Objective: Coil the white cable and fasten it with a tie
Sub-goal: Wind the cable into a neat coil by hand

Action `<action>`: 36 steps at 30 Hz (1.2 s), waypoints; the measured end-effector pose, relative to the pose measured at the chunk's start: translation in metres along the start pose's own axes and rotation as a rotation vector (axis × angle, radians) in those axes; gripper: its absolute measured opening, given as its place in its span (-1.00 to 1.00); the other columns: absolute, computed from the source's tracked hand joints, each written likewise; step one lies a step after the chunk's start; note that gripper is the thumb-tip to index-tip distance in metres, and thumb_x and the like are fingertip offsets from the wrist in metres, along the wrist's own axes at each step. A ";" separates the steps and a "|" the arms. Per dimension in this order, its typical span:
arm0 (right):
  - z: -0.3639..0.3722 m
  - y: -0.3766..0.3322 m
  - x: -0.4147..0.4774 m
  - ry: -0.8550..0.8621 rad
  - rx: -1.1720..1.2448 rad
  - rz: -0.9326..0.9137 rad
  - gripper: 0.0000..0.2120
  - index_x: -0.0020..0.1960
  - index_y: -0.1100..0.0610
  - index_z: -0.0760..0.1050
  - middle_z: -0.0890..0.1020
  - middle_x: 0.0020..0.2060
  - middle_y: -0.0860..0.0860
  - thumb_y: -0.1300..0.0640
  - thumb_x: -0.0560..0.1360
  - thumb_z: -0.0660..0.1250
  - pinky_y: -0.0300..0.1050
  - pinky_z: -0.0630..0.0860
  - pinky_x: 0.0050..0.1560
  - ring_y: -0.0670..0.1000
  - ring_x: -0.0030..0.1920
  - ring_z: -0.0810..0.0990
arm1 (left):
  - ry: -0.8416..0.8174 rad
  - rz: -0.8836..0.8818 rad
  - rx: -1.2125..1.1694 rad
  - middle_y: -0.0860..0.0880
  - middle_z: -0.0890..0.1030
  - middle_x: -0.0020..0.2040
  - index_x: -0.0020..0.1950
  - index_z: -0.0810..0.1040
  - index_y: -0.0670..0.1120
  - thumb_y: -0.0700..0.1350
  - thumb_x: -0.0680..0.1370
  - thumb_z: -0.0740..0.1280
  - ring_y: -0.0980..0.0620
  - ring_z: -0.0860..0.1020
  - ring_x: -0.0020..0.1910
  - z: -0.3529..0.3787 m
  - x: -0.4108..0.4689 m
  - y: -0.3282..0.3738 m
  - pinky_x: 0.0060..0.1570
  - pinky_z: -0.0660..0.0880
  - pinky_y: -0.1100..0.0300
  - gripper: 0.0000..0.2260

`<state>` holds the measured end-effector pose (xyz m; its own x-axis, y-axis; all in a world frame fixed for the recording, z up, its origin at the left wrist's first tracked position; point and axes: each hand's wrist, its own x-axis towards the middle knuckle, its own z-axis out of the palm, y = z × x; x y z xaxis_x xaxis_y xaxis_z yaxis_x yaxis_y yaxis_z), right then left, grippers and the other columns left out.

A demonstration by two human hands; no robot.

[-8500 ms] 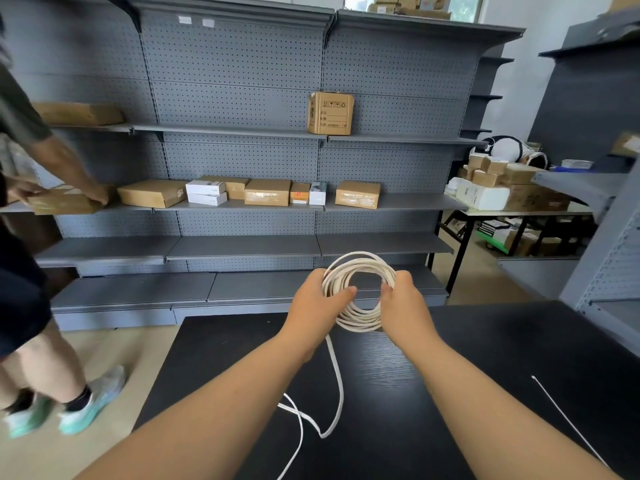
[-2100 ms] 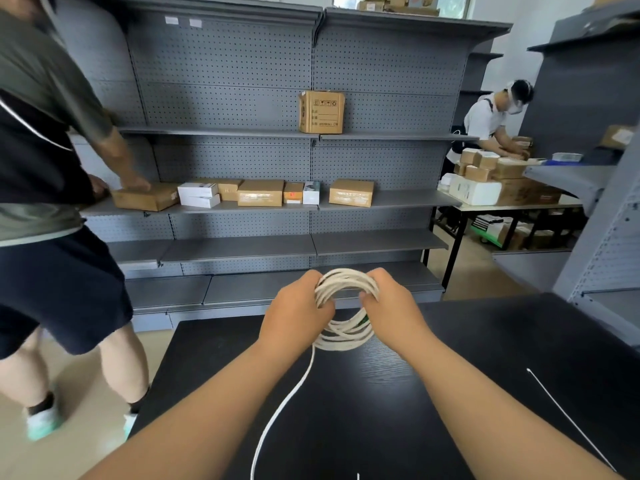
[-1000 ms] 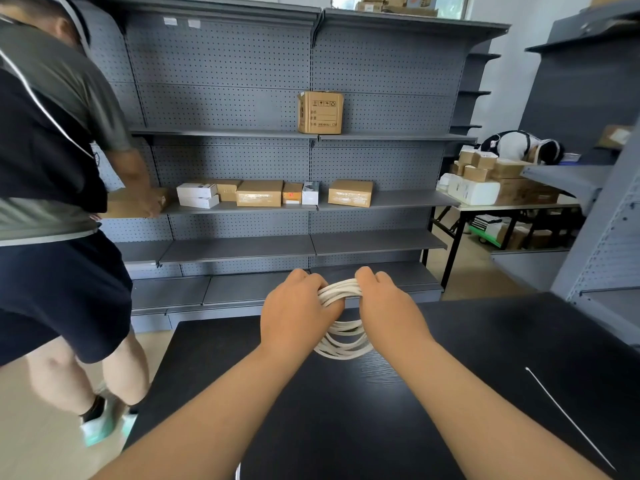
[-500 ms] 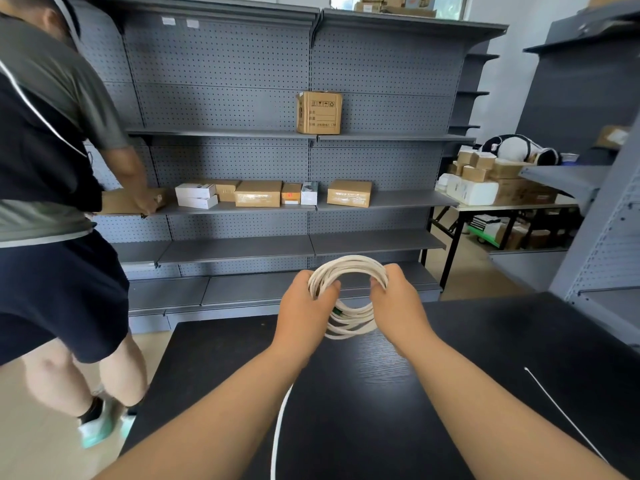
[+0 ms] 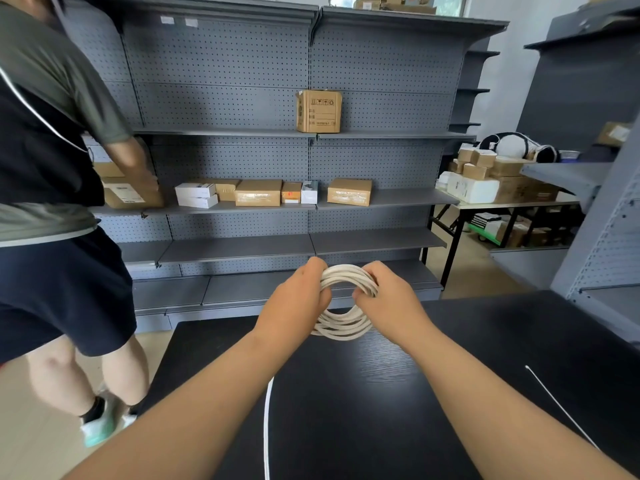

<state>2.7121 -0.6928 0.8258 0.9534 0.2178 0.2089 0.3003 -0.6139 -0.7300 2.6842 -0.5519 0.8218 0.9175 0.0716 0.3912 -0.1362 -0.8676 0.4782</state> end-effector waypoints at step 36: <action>0.008 0.000 -0.002 0.097 0.203 0.200 -0.89 0.01 0.13 0.35 0.52 -0.12 0.09 0.18 0.59 0.06 0.05 0.46 -0.13 0.07 -0.18 0.44 | -0.045 -0.272 -0.816 -0.03 0.62 -0.16 -0.01 0.48 -0.09 -0.03 0.55 0.32 0.02 0.66 -0.20 0.011 0.002 -0.003 -0.17 0.53 0.14 -0.86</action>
<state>2.7097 -0.6876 0.8204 0.9944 0.0285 0.1019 0.1032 -0.4708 -0.8762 2.6907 -0.5544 0.8124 0.9687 0.1915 0.1578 -0.1196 -0.1969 0.9731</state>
